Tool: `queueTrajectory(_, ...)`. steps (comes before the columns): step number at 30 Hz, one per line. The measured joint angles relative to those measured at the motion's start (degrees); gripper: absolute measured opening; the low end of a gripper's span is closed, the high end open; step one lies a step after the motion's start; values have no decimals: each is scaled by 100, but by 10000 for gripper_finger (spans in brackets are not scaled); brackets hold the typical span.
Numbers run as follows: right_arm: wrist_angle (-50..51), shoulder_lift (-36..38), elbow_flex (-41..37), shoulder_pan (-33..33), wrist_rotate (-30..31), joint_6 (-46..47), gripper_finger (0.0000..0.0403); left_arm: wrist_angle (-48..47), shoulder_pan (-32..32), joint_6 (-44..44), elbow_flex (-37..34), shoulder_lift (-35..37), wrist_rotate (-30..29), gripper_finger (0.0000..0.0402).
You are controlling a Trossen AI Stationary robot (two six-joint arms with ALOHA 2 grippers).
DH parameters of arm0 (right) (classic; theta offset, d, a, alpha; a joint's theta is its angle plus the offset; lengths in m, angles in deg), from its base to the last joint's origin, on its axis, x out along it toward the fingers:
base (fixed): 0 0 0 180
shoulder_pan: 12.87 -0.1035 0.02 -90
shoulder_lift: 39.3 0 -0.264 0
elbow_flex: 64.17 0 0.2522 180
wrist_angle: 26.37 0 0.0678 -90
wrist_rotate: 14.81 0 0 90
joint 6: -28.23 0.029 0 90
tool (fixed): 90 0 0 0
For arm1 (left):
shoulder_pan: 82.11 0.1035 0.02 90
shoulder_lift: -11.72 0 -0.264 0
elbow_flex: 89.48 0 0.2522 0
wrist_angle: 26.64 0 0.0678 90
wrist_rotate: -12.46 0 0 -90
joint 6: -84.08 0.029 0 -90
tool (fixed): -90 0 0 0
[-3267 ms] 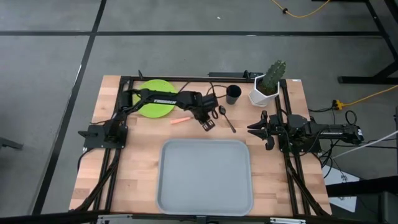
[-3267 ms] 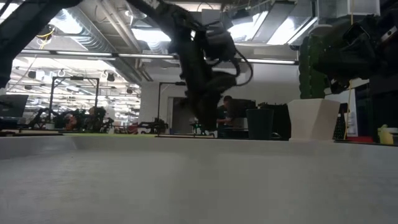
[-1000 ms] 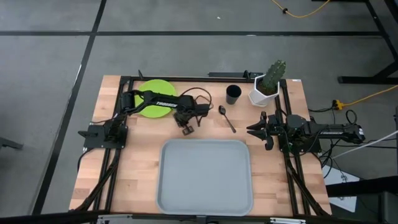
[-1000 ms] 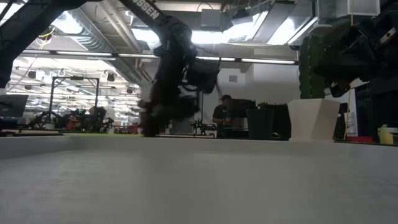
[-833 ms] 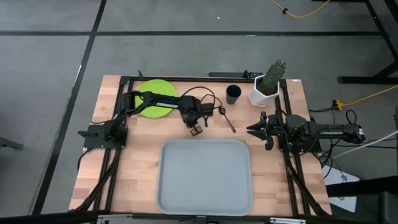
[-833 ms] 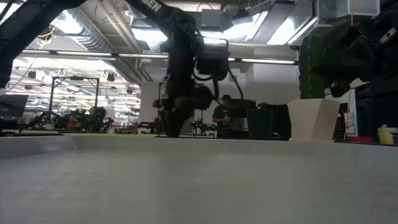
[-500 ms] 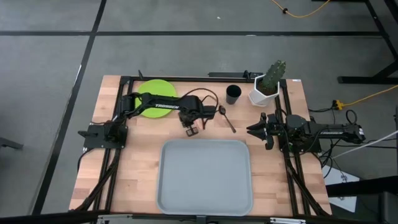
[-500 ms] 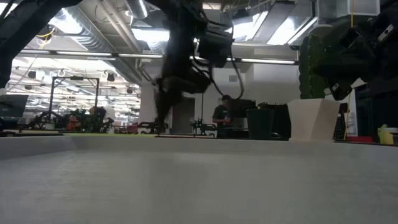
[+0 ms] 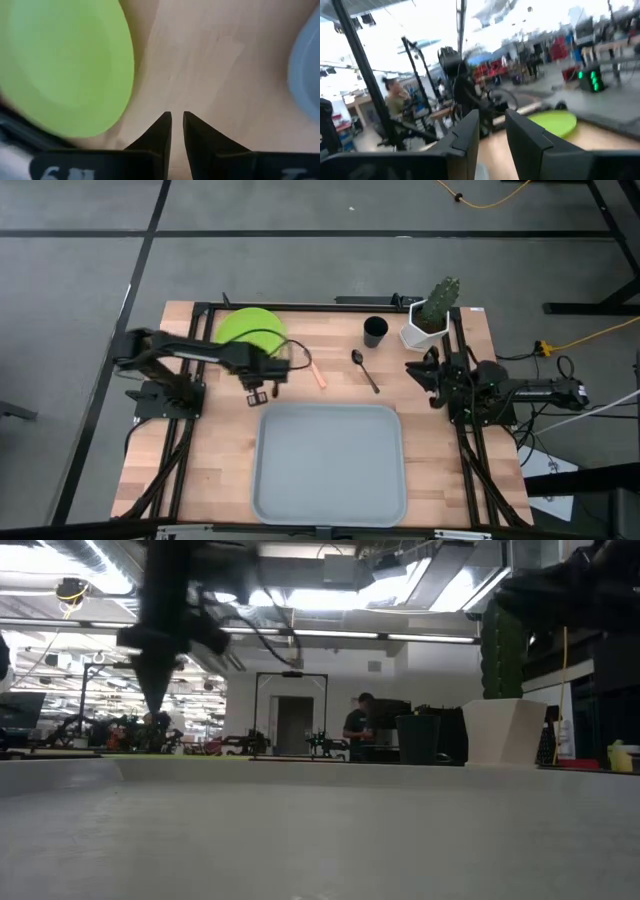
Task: Pick and place plate/cup/fork/spoon on tray
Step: Put the black cup to the top left side of the gray tray
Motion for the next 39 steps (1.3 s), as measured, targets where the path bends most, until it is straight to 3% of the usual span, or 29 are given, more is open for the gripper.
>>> queueTrajectory(5, -333, -784, 560, 2, 688, -902, 100, 1679, 4, -184, -1268, 1247, -56, 43)
queueTrajectory(10, -119, -2410, 1813, 122, 1603, -2407, 100, 2763, 70, -33, -1831, 1957, -520, 43)
queueTrajectory(13, 940, -3515, 2796, 411, 2108, -2792, 100, 3018, 212, 115, -1968, 2131, -1048, 43)
queueTrajectory(16, 2801, -4470, 3820, 815, 2470, -2321, 100, 3049, 464, 10, -1983, 2165, -1415, 43)
queueTrajectory(19, 4555, -5282, 4760, 1290, 2262, -1463, 100, 3053, 756, -7, -1983, 2131, -1262, 43)
queueTrajectory(23, 6122, -6261, 5625, 1875, 1361, -1097, 100, 3063, 1012, 172, -1985, 2098, -1039, 43)
queueTrajectory(28, 6236, -7208, 6230, 2256, 342, -2195, 100, 3067, 1106, 269, -1985, 2093, -1041, 43)
queueTrajectory(32, 6091, -7778, 6779, 2297, 284, -3285, 100, 3067, 1106, 283, -1985, 2093, -1041, 43)
queueTrajectory(39, 6710, -8251, 7144, 2297, 282, -3788, 100, 3065, 1099, 284, -1985, 2093, -1041, 44)
